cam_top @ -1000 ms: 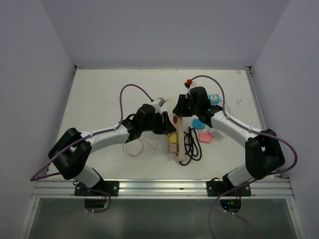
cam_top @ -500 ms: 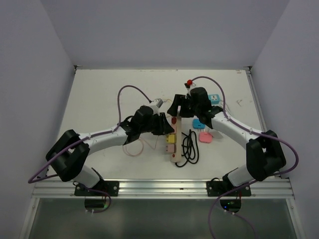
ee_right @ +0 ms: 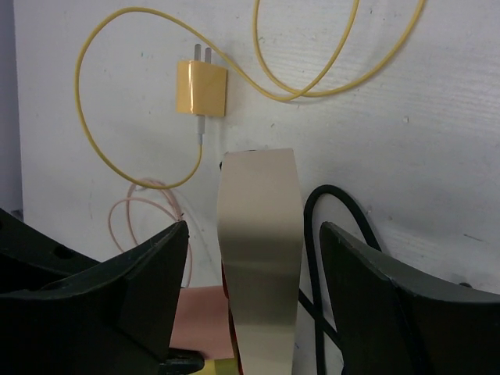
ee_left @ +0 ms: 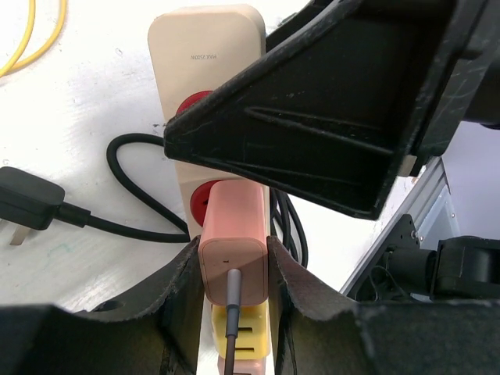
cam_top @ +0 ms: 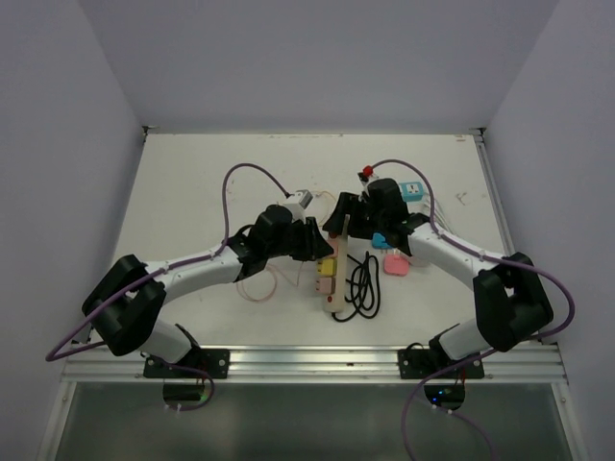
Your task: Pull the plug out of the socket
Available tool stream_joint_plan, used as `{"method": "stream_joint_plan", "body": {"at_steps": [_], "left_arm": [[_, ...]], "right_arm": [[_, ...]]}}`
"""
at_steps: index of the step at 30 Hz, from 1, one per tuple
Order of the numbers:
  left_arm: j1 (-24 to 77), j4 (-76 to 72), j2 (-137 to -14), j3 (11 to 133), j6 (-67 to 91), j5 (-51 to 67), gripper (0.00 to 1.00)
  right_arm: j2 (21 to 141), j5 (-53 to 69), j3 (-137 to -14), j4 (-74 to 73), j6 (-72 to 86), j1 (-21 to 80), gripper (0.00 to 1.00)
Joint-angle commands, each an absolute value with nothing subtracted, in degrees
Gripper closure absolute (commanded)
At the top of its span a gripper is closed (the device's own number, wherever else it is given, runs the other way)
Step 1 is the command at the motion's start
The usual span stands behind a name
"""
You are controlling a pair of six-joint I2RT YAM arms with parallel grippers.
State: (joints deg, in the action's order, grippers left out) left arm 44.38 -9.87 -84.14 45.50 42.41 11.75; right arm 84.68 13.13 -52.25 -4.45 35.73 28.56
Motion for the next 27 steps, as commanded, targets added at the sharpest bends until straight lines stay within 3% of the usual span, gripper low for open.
{"method": "stream_joint_plan", "body": {"at_steps": [1,8,17,20,22,24,27], "left_arm": [[44.56,-15.56,-81.39,45.62,40.52,11.07,1.00],[44.65,-16.61,-81.39,45.70,41.04,10.81,1.00],[44.56,-16.87,-81.12,46.23,41.13,9.76,1.00],[44.56,-16.70,-80.77,46.06,41.31,9.41,1.00],[44.56,-16.53,-80.16,45.88,41.40,9.14,1.00],[44.56,-15.74,-79.28,45.62,41.57,8.18,1.00],[44.47,-14.07,-77.53,45.26,41.66,7.03,1.00]], "right_arm": [[83.67,16.08,-51.07,-0.79,38.05,28.65,0.30],[84.64,16.70,-50.63,1.40,39.37,29.09,0.48],[85.78,16.61,-50.36,2.20,39.64,30.06,0.54],[86.05,16.26,-50.54,1.85,39.29,30.15,0.70],[85.78,14.60,-50.62,0.80,38.68,30.15,0.89],[85.52,12.75,-51.15,-1.74,36.31,30.15,1.00],[84.47,8.89,-51.50,-4.47,32.53,30.15,1.00]]}}
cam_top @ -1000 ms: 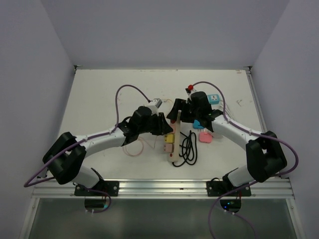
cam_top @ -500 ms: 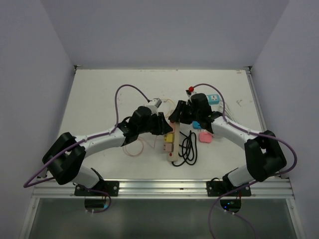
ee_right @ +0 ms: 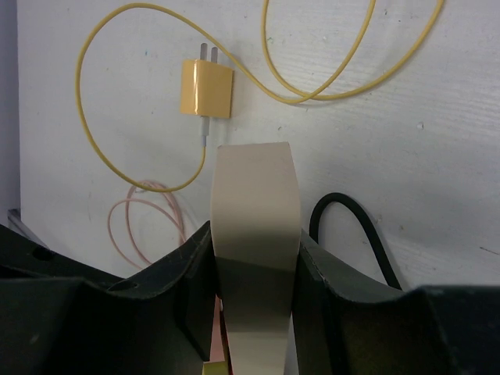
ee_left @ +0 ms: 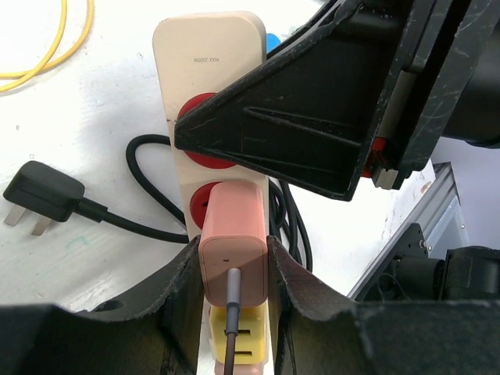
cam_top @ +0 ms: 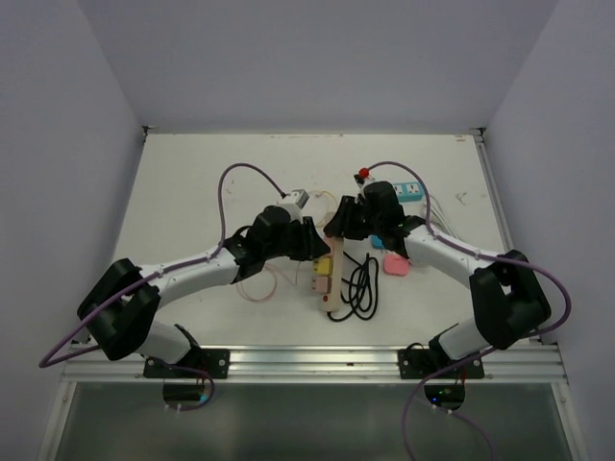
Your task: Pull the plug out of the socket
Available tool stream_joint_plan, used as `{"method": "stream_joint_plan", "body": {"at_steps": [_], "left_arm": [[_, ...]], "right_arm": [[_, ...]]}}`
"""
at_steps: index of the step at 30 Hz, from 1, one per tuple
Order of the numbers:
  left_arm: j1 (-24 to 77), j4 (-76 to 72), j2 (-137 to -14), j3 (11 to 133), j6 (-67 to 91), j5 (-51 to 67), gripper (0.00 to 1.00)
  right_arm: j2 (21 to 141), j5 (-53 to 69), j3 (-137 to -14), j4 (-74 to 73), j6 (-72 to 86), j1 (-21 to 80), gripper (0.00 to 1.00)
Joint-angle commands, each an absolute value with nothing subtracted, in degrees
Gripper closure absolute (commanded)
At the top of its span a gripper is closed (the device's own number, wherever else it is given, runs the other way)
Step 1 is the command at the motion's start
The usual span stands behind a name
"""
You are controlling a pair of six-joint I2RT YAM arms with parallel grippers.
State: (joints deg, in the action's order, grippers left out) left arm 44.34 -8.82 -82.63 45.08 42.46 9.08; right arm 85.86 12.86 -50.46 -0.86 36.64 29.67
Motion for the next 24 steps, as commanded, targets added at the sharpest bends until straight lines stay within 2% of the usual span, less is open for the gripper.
{"method": "stream_joint_plan", "body": {"at_steps": [1,7,13,24], "left_arm": [[44.39,-13.71,-77.00,45.00,41.75,6.68,1.00],[41.93,-13.36,-72.16,41.93,43.06,5.72,1.00],[39.82,-15.20,-67.33,37.98,43.07,4.13,1.00],[38.59,-12.22,-60.39,37.62,41.75,1.93,1.00]], "right_arm": [[83.94,7.92,-51.42,-4.83,30.52,30.15,1.00],[83.85,0.54,-51.42,-8.61,24.79,29.88,1.00],[84.64,-1.67,-50.19,-9.05,24.61,28.39,1.00],[86.92,-8.35,-49.22,-10.28,22.41,27.51,1.00]]}}
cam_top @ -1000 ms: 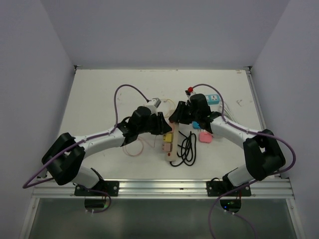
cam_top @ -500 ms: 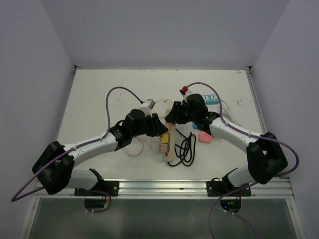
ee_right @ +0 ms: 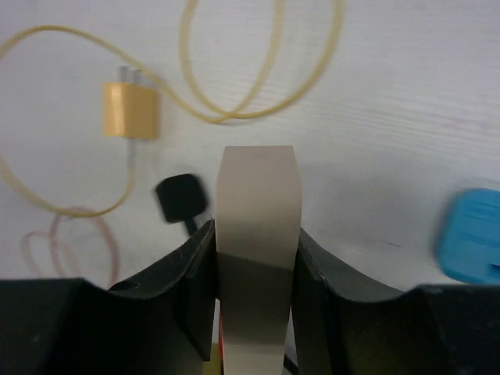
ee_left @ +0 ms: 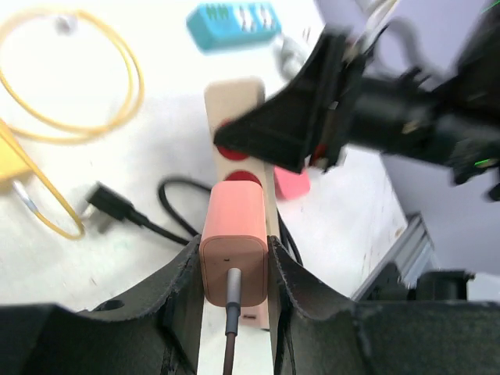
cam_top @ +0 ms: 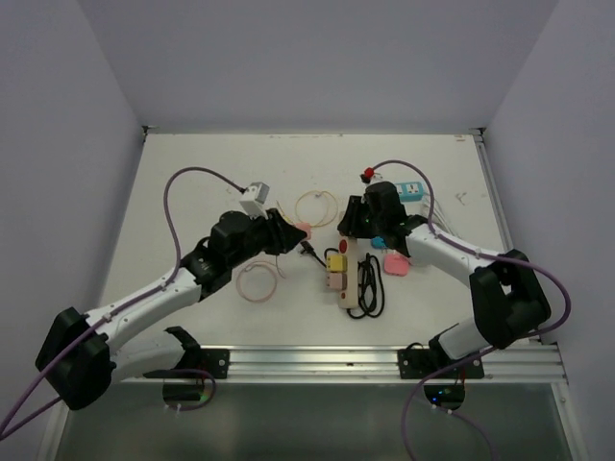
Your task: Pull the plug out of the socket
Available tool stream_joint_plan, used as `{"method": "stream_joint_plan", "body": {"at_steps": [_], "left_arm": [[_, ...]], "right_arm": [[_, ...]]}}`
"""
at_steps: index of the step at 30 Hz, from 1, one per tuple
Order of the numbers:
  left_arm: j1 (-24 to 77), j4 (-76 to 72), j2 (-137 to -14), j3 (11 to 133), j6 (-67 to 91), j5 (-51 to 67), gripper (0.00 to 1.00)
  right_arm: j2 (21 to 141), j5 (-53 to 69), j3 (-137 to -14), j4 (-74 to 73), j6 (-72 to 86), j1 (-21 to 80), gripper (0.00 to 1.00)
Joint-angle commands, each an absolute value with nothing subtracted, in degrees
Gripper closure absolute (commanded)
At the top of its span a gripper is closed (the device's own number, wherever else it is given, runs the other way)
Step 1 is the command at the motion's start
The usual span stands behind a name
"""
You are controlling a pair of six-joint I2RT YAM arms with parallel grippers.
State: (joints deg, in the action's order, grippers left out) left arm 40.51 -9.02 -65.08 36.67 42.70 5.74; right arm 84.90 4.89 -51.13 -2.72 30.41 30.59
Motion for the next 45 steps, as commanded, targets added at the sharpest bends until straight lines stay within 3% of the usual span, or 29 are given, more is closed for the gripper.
{"method": "stream_joint_plan", "body": {"at_steps": [1,8,16,21,24,30,34,37,45], "left_arm": [[37.80,-11.09,-60.12,37.88,41.57,2.28,1.00],[31.12,-4.49,-61.69,40.69,38.24,5.54,1.00],[21.82,-4.64,-74.34,41.05,38.58,10.36,1.00],[17.58,-8.78,-82.33,42.18,39.11,11.95,0.93],[15.39,-9.75,-87.26,44.37,38.41,13.44,0.86],[13.45,-9.23,-92.90,47.37,37.88,15.20,0.60],[12.92,-8.36,-91.15,46.93,37.27,14.68,0.21],[12.83,-6.25,-87.90,46.58,36.04,13.37,0.04],[12.83,-0.97,-77.88,44.56,34.89,14.85,0.01]], "right_arm": [[87.27,-8.61,-48.87,-10.28,21.98,27.42,1.00],[86.05,-6.77,-49.30,-10.99,22.23,26.90,1.00],[83.50,-1.07,-50.19,-10.20,23.99,26.81,1.00],[82.53,-0.18,-50.10,-10.11,24.35,26.89,1.00],[82.18,1.04,-50.10,-9.84,24.43,26.81,1.00],[81.91,2.55,-50.27,-9.32,25.66,26.89,1.00],[81.48,3.43,-50.54,-9.05,25.93,26.89,1.00],[81.30,4.04,-50.89,-8.96,26.28,26.89,1.00],[80.33,5.89,-51.68,-8.26,28.30,26.98,1.00]]}}
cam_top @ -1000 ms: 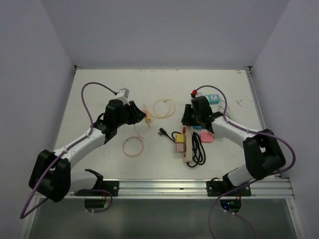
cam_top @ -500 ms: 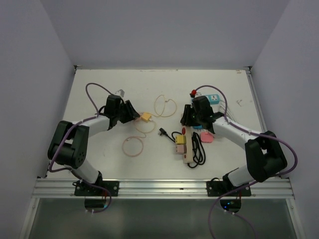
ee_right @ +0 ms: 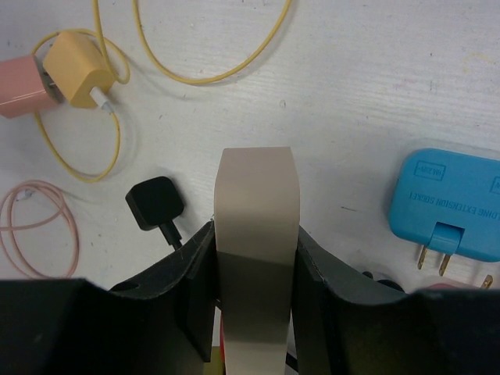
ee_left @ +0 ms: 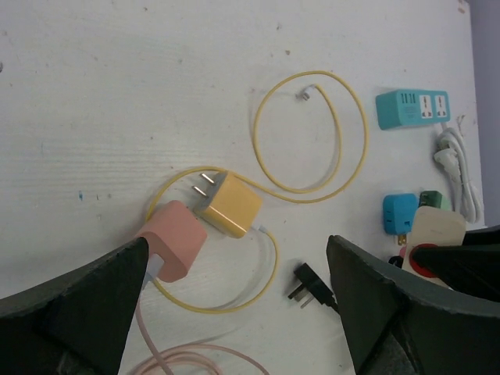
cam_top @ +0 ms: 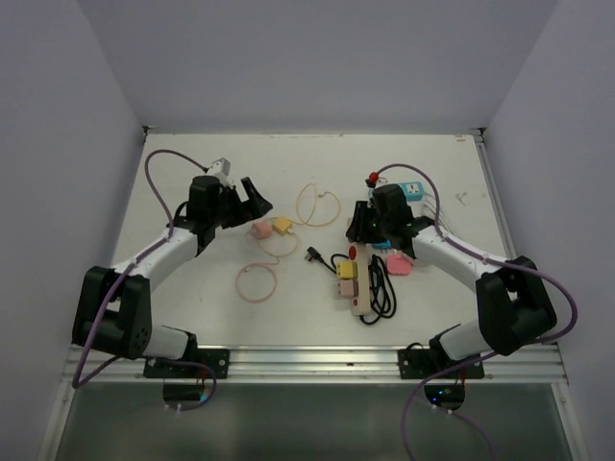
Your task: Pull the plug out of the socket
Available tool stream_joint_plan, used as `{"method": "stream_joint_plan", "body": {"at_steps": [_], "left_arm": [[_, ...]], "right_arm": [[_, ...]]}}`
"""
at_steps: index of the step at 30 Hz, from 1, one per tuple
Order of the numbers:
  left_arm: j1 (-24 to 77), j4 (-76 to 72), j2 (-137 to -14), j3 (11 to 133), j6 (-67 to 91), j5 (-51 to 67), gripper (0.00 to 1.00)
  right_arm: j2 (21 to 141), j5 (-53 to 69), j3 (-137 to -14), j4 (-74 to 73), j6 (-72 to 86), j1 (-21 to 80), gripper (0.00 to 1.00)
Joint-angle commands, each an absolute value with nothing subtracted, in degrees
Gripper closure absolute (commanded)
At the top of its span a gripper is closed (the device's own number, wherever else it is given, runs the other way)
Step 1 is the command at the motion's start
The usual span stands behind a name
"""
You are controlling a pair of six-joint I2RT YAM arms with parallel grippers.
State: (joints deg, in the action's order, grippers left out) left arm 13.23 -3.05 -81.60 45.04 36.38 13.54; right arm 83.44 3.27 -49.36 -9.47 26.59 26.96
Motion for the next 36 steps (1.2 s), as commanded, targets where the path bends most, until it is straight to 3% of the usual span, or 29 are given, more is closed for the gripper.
{"method": "stream_joint_plan", "body": {"at_steps": [1,7,12,23,36], "left_arm": [[12.83,-0.53,-76.91,44.21,34.98,15.72,0.00],[14.06,2.11,-68.30,42.45,36.29,16.08,0.02],[25.82,2.55,-65.83,44.12,37.35,10.30,0.04],[45.95,-3.86,-76.54,47.37,39.11,3.78,0.07],[52.12,-8.35,-87.36,50.80,40.43,6.94,0.16]], "right_arm": [[80.33,6.06,-51.94,-8.26,28.47,26.98,1.00],[79.37,6.85,-52.21,-7.65,29.79,27.07,1.00],[79.45,6.86,-52.38,-6.42,30.76,27.25,1.00],[78.31,6.68,-51.86,-5.71,31.55,27.77,1.00],[77.87,7.29,-50.63,-4.22,32.61,27.77,1.00]]}}
